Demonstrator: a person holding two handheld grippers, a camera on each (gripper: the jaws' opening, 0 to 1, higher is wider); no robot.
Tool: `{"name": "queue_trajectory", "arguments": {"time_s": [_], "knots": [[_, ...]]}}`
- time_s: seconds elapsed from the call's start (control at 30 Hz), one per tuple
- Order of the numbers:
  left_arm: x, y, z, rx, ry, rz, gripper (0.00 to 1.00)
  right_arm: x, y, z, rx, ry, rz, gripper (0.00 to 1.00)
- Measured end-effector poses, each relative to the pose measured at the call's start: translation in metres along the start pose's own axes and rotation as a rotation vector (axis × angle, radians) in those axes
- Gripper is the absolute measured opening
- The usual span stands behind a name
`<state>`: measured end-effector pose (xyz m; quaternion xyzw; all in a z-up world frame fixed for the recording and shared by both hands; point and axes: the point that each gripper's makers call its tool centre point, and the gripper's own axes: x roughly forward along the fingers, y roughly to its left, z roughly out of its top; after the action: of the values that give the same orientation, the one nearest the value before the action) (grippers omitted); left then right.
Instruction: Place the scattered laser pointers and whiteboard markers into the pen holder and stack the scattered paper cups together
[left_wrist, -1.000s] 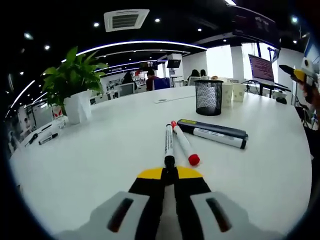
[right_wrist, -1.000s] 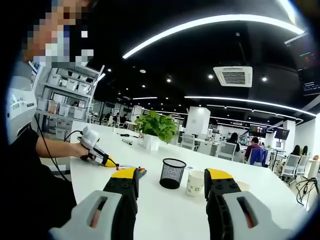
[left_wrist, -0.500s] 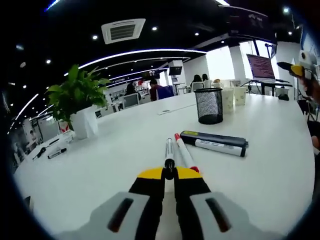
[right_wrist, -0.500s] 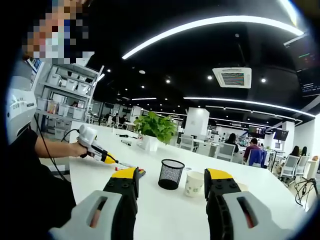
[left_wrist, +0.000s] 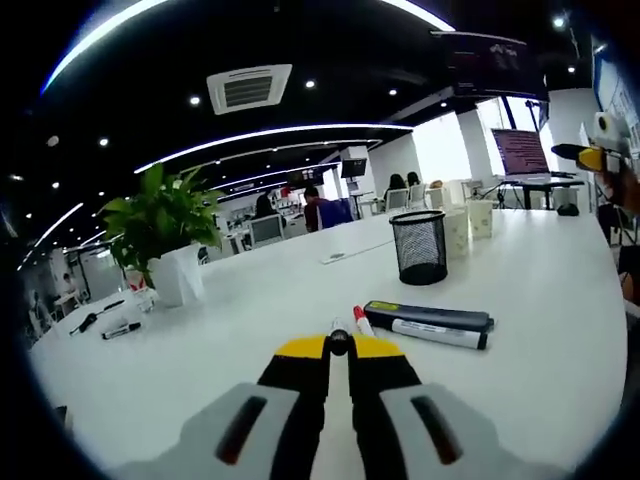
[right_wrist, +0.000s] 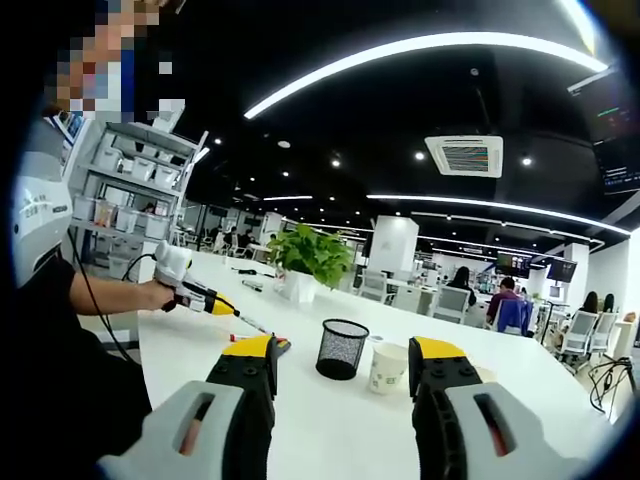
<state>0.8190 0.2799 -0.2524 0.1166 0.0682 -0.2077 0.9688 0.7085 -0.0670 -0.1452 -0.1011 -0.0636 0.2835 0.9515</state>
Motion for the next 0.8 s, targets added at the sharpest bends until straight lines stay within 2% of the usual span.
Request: {"name": "queue_trajectory", "arguments": {"time_s": [0.07,0.23,0.37,0.8], "knots": [[0.001,0.002,0.003,0.015,-0.007,0.005,0.09,0.000,0.000,-0.001,0.001,0.001,0.000,0.55],[0.002,0.001,0.006,-0.009,-0.007,-0.009,0.09,0.001,0.000,-0.001,0.003,0.002,0.001,0.55],[0.003,0.004,0.010,-0.061,-0.026,-0.018,0.09,0.000,0.000,0.001,0.017,-0.009,0.005,0.56],[0.005,0.002,0.016,-0.055,-0.031,-0.023,0.10,0.001,0.001,-0.001,0.029,-0.006,0.012,0.56]]}}
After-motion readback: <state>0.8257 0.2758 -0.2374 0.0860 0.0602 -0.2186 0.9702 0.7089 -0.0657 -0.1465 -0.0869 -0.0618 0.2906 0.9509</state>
